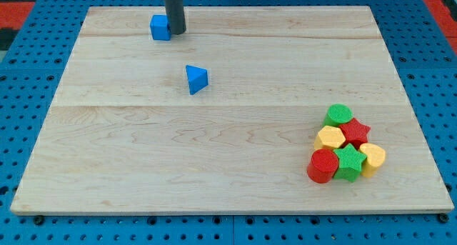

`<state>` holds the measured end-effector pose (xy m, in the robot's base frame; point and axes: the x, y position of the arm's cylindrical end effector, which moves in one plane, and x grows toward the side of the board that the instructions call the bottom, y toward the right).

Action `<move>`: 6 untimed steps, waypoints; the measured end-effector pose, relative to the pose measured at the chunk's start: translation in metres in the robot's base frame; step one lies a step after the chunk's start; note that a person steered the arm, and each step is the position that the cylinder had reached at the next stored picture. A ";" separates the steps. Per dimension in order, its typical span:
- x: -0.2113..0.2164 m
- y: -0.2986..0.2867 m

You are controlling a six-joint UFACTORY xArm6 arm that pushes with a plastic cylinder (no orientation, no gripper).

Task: Move the green circle diagonally to the red star

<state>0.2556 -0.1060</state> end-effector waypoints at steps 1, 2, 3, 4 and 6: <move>-0.006 -0.034; -0.009 -0.068; 0.025 0.025; 0.074 0.142; 0.129 0.334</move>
<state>0.3843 0.2278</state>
